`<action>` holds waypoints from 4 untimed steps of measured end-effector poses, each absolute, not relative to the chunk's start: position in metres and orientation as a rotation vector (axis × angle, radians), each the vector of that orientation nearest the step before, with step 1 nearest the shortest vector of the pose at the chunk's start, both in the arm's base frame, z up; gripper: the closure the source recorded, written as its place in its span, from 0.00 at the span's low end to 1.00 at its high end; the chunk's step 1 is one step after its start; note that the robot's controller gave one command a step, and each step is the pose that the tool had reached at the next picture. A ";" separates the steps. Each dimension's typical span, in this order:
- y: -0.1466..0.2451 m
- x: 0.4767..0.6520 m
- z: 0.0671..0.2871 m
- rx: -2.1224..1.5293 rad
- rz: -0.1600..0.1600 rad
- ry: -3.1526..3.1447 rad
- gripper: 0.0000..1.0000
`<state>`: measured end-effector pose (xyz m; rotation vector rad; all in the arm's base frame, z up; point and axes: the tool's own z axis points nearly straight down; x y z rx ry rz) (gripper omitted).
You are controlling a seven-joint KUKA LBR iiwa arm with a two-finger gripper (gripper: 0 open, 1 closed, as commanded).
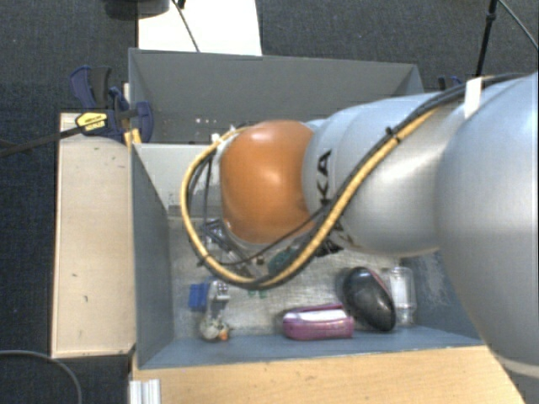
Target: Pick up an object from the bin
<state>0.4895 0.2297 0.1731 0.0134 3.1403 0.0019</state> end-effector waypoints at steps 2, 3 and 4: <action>0.230 0.490 0.173 0.024 0.002 3.140 0.00; 0.230 0.490 0.173 0.030 0.002 3.140 1.00; 0.230 0.490 0.173 0.014 0.002 3.141 0.00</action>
Offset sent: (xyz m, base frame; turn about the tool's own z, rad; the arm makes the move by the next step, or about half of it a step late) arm 0.0000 0.0000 0.0000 0.0000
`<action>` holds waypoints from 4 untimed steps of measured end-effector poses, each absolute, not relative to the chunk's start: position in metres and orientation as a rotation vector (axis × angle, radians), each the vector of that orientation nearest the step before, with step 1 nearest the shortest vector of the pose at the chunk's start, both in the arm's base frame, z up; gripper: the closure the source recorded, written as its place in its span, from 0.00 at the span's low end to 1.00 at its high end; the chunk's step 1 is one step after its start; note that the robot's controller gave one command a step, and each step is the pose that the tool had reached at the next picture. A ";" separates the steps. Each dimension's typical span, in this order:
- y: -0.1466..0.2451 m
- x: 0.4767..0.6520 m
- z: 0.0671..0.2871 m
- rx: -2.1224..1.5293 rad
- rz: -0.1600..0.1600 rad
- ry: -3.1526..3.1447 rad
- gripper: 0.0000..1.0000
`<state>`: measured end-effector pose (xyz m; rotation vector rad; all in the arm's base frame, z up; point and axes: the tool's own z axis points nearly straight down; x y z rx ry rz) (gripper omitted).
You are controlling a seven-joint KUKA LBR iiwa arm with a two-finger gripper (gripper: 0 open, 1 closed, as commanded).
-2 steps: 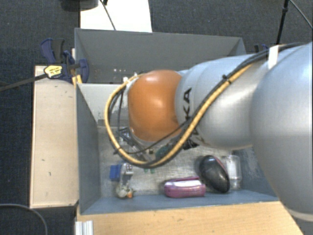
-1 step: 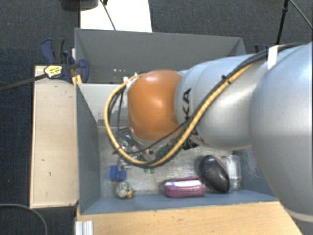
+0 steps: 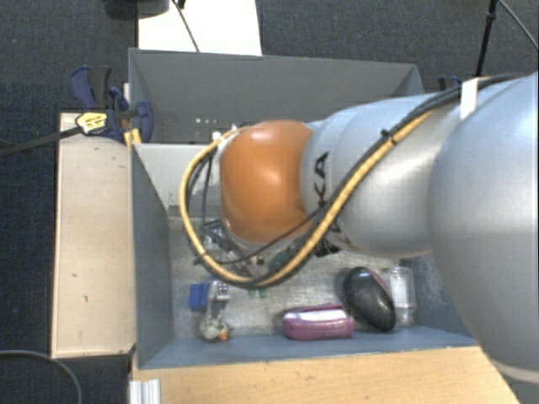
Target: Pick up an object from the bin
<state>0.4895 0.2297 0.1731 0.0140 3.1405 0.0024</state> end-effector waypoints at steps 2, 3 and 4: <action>0.176 0.514 0.073 0.155 0.006 3.131 0.00; 0.179 0.516 0.074 0.156 0.010 3.126 1.00; 0.069 0.502 0.142 0.035 -0.003 3.134 1.00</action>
Offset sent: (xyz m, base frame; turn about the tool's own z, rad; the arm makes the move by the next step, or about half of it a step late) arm 0.0345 0.0170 -0.1031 -0.0276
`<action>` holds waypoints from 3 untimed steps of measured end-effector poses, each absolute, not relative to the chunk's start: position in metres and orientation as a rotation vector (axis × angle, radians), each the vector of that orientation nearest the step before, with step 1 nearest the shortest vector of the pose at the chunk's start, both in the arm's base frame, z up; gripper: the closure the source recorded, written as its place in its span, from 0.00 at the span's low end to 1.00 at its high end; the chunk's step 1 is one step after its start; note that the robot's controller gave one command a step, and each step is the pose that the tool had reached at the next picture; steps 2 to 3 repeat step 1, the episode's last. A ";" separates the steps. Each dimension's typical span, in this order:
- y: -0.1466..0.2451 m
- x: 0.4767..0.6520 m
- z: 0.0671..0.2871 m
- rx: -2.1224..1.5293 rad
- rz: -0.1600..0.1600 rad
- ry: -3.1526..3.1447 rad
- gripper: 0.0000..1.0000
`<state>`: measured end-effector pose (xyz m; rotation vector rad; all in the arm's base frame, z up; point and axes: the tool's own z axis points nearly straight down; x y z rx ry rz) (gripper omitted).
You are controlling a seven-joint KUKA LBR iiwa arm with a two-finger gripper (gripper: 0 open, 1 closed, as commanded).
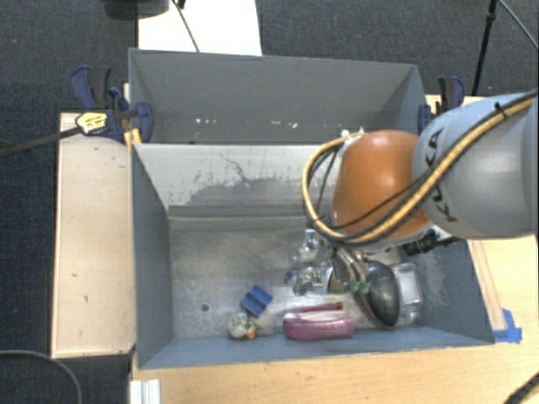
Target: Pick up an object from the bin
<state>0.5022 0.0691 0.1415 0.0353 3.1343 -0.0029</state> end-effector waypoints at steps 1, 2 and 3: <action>0.077 0.507 0.241 -0.014 0.003 3.131 1.00; 0.077 0.507 0.241 -0.014 0.003 3.131 1.00; 0.077 0.507 0.241 -0.014 0.003 3.131 1.00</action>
Offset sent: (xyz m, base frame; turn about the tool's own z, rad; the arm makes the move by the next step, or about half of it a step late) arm 0.0022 0.0075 0.0945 -0.0338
